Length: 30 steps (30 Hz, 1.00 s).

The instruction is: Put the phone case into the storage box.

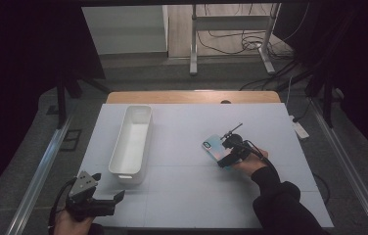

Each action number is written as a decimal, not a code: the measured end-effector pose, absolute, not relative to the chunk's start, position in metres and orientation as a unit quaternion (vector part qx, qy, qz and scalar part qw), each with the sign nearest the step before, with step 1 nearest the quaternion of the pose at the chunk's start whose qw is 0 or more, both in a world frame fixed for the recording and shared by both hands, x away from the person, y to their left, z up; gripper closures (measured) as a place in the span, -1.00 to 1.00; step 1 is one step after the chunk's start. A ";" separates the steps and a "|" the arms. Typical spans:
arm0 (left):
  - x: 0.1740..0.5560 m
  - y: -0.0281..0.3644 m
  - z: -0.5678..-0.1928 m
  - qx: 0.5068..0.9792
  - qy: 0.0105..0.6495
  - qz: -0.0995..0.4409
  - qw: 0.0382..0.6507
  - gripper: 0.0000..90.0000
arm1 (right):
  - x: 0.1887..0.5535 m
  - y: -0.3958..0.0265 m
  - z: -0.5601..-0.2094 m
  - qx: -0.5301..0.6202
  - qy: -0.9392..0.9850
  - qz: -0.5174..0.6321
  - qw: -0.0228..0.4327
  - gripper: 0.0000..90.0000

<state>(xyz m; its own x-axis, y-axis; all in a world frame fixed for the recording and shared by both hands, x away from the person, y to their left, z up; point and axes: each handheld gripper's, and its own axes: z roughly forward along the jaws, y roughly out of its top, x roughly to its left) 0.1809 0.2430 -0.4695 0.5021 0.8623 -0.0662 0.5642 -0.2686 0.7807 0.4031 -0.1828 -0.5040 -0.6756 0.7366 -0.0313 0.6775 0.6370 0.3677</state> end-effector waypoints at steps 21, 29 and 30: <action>0.179 0.243 -0.468 0.775 0.446 0.190 0.406 -1.00 | 0.385 -0.190 -0.479 0.365 0.893 0.246 0.092 -0.63; 0.177 0.239 -0.463 0.774 0.432 0.196 0.419 -1.00 | 0.378 -0.194 -0.469 0.358 0.887 0.277 0.089 -0.63; 0.176 0.239 -0.462 0.773 0.433 0.195 0.421 -1.00 | 0.376 -0.195 -0.467 0.358 0.886 0.281 0.087 -0.63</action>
<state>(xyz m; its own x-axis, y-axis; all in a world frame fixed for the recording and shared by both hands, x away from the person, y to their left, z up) 0.1762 0.2388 -0.4617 0.5485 0.8337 -0.0640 0.5054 -0.2696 0.8197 0.3764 -0.1946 -0.4675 -0.7277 0.6843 0.0469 0.5860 0.5847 0.5610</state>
